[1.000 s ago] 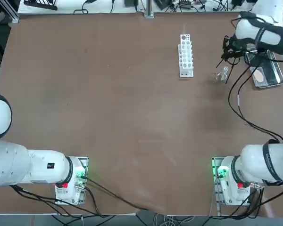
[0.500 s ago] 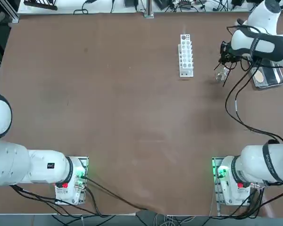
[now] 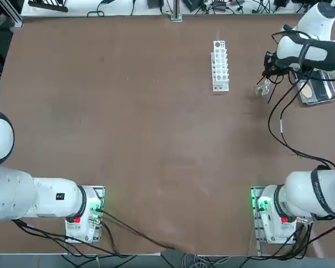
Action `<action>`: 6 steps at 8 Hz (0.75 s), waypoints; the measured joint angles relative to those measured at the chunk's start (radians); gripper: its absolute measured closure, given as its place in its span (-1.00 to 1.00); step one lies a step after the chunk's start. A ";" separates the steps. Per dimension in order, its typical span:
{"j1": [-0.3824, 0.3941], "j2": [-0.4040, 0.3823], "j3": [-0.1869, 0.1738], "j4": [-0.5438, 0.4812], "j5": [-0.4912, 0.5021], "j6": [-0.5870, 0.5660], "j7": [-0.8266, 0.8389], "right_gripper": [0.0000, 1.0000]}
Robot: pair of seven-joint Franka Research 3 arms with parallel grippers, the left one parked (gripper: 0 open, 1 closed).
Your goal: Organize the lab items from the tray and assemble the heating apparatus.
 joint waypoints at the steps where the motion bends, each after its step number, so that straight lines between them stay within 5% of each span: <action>1: 0.000 0.018 0.000 0.000 0.000 0.028 -0.002 0.84; 6: 0.000 0.059 0.000 0.002 0.000 0.080 -0.006 0.84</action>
